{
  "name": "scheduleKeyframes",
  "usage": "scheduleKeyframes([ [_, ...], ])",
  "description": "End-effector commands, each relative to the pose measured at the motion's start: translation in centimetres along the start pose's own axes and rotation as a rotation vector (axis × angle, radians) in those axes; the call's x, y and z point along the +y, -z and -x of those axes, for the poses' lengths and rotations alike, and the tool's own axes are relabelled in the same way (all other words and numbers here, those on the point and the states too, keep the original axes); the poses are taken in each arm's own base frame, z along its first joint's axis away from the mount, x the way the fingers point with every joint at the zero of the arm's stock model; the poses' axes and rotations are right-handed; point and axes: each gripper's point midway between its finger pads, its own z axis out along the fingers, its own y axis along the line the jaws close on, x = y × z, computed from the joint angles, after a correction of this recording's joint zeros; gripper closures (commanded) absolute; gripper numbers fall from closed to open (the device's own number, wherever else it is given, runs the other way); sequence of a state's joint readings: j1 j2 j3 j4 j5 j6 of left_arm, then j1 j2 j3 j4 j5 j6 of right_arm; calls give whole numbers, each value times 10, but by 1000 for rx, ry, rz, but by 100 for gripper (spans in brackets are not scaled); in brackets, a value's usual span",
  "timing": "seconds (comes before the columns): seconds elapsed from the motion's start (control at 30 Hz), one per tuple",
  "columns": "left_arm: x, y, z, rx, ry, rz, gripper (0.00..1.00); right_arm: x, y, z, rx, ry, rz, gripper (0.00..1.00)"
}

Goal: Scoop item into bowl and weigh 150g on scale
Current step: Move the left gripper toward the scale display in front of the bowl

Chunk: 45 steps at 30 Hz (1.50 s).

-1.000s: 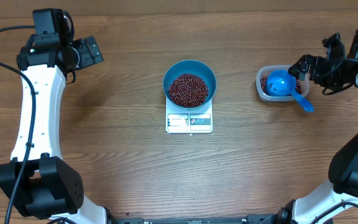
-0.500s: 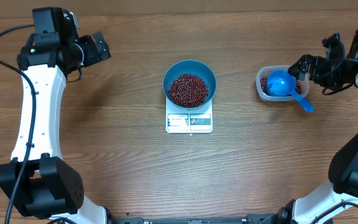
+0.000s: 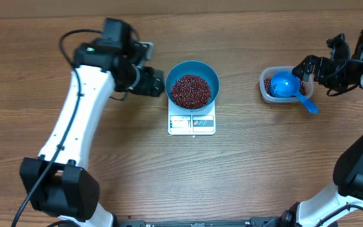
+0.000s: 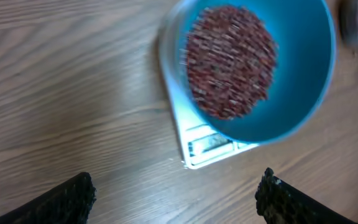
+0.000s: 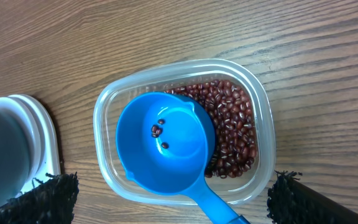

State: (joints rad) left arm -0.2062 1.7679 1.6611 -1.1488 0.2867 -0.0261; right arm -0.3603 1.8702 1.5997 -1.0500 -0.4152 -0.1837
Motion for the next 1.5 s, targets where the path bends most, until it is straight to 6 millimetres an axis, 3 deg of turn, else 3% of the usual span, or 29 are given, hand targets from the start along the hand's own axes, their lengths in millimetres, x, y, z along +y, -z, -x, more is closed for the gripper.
scheduleKeyframes([
  [0.0, -24, -16, -13, 56, -122, 52, 12, 2, 9, 9, -34, 7, 6, 0],
  [0.3, -49, -65, -65, 190, -265, 100, 16, 2, 9, 9, -34, 7, 6, 0],
  [0.5, -47, -74, -83, 241, -232, 108, 37, 2, 9, 9, -34, 7, 6, 0],
  [0.77, -59, -87, -104, 284, -262, 109, 33, 2, 9, 9, -34, 7, 6, 0],
  [0.93, -55, -89, -104, 265, -245, 175, 32, 2, 9, 9, -34, 7, 6, 0],
  [1.17, -61, -70, -104, 187, -242, 209, 30, 2, 9, 9, -34, 7, 6, 0],
  [1.33, -55, -94, -110, 127, -239, 218, 29, 2, 9, 9, -34, 7, 6, 0],
  [1.47, -52, -100, -105, 88, -236, 231, 29, 2, 9, 9, -34, 7, 6, 0],
])
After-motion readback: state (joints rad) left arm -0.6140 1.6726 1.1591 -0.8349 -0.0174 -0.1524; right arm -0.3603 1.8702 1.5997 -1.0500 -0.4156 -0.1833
